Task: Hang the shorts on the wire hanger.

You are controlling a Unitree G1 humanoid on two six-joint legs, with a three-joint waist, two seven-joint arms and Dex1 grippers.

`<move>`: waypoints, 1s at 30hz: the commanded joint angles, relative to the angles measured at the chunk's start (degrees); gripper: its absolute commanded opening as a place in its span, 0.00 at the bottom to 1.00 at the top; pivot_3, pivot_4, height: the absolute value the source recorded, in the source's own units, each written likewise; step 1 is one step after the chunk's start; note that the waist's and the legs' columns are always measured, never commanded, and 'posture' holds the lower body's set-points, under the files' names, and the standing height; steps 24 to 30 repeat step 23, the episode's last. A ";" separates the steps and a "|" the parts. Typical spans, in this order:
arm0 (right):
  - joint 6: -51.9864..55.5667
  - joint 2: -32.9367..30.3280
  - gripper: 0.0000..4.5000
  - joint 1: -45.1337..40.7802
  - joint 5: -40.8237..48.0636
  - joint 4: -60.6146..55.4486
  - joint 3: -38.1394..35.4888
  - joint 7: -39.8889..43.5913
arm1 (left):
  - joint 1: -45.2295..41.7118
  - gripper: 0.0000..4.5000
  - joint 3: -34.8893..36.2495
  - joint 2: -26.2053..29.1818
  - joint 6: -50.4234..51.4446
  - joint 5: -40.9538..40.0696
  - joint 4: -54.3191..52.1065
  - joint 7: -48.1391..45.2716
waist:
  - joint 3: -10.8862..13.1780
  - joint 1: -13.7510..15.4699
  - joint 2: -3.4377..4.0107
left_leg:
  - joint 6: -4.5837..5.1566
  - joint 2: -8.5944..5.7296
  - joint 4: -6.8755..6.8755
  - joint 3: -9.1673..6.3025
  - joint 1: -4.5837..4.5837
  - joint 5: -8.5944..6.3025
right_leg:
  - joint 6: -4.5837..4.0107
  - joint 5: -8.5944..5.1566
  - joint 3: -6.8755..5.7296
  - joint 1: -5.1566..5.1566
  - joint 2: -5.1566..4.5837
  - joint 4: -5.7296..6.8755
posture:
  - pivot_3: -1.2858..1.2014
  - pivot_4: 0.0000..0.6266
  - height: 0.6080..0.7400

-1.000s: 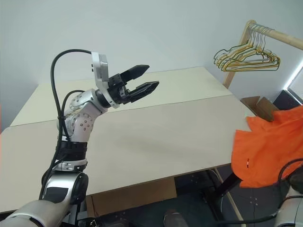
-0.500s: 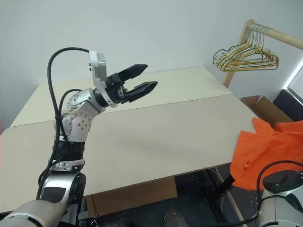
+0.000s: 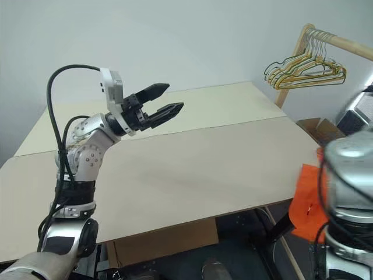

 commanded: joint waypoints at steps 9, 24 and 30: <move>-20.77 0.98 0.98 14.02 23.30 -3.32 -5.05 55.28 | 10.73 1.00 -1.39 10.11 -1.05 3.15 -11.01 -1.60 | 0.33 8.16 -0.67 | 0.07 -0.01 -0.01 -0.16 -0.32 -0.04 | -0.04 -0.01 -0.52 -0.10 -0.15 -0.13 | 0.62 0.00 1.00; -24.07 -3.22 0.98 14.82 21.28 0.02 -1.13 74.46 | 13.26 1.00 -1.62 15.86 -1.82 4.40 -10.73 -3.19 | 0.43 13.10 -1.11 | 0.06 -0.06 0.07 -0.17 -0.34 -0.04 | -0.22 -0.17 -0.72 -0.11 -0.27 -0.11 | 0.63 0.00 1.00; -24.07 -3.22 0.98 14.82 21.28 0.02 -1.13 74.46 | 13.26 1.00 -1.62 15.86 -1.82 4.40 -10.73 -3.19 | 0.43 13.10 -1.11 | 0.06 -0.06 0.07 -0.17 -0.34 -0.04 | -0.22 -0.17 -0.72 -0.11 -0.27 -0.11 | 0.63 0.00 1.00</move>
